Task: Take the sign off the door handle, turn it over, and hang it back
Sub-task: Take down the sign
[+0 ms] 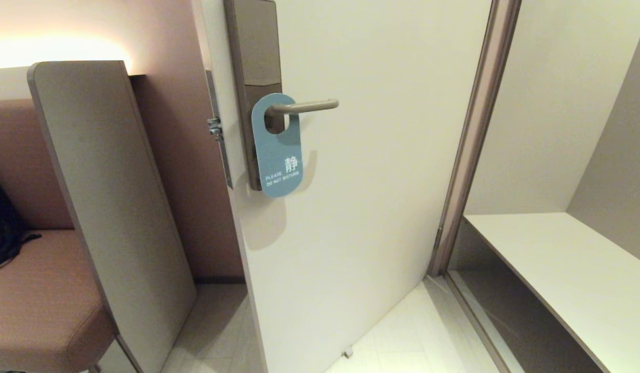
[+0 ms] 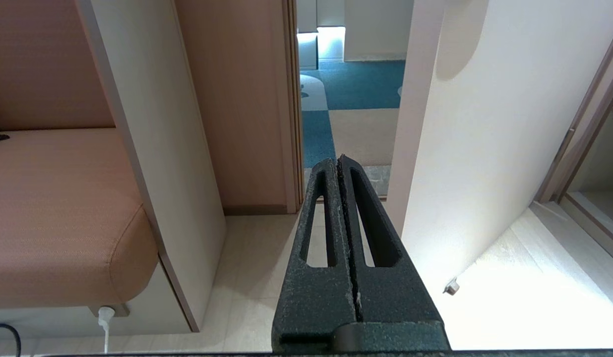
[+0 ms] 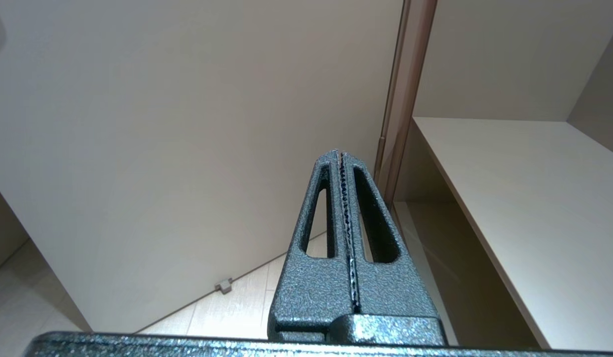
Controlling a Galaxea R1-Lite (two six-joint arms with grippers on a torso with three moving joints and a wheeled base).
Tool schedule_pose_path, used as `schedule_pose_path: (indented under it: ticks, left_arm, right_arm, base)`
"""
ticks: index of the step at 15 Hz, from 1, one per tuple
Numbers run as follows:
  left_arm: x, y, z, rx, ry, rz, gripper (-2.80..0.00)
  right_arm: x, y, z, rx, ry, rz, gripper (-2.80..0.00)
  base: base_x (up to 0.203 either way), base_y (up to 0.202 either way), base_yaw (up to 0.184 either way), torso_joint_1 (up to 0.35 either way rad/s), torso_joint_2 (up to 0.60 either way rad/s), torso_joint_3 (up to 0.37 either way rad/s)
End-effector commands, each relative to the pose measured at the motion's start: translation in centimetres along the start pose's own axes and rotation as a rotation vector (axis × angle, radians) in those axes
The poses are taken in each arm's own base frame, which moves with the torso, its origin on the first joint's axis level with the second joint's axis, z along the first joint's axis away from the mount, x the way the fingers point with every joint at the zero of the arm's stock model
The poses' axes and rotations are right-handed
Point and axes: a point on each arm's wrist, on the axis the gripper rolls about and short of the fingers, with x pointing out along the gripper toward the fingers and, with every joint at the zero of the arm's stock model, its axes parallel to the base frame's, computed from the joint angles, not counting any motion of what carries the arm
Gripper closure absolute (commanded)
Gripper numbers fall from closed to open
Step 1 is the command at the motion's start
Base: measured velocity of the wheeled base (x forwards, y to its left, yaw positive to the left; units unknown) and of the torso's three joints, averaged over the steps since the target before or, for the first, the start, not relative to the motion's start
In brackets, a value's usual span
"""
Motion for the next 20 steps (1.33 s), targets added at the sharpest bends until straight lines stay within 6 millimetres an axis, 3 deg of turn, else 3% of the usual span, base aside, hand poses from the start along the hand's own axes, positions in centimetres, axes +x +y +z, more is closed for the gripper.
schedule_pose_path:
  ticks: [1, 11, 16, 20]
  left_arm:
    - [0.0, 0.0, 0.0, -0.002, 0.003, 0.001, 0.0]
    - [-0.1, 0.0, 0.7, 0.035, -0.031, -0.014, 0.0]
    - [0.2, -0.3, 4.8, 0.033, 0.028, -0.126, 0.0]
    - [3.7, -0.5, 9.5, 0.025, 0.114, -0.246, 0.0]
  right_arm:
    - [0.0, 0.0, 0.0, 0.0, 0.0, 0.0, 0.0]
    - [0.0, 0.0, 0.0, 0.0, 0.0, 0.0, 0.0]
    - [0.0, 0.0, 0.0, 0.0, 0.0, 0.0, 0.0]
    - [0.0, 0.0, 0.0, 0.0, 0.0, 0.0, 0.0]
  base:
    - [0.0, 0.0, 0.0, 0.0, 0.0, 0.0]
    - [0.0, 0.0, 0.0, 0.0, 0.0, 0.0]
    - [0.0, 0.0, 0.0, 0.0, 0.0, 0.0]
    - [0.0, 0.0, 0.0, 0.0, 0.0, 0.0]
